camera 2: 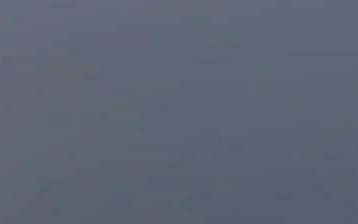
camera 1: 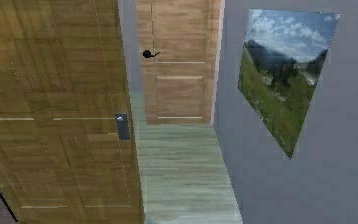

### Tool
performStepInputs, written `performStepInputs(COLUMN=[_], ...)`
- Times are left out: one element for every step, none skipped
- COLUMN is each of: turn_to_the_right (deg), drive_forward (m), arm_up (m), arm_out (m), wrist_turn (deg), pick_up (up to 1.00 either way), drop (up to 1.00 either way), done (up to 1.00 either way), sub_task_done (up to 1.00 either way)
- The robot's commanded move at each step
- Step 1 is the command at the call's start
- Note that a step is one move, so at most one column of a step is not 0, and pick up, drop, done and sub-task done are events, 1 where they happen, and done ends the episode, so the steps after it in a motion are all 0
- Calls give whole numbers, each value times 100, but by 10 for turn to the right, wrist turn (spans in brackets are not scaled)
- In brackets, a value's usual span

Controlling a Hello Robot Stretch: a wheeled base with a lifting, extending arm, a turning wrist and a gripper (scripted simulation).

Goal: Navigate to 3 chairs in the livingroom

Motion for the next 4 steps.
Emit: performStepInputs(turn_to_the_right=[-30,0,0,-300], drive_forward=[0,100,20,0], arm_up=[0,0,0,0], arm_out=[0,0,0,0], wrist_turn=[0,0,0,0], pick_up=[0,0,0,0], drop=[0,0,0,0], done=[0,0,0,0], sub_task_done=[0,0,0,0])
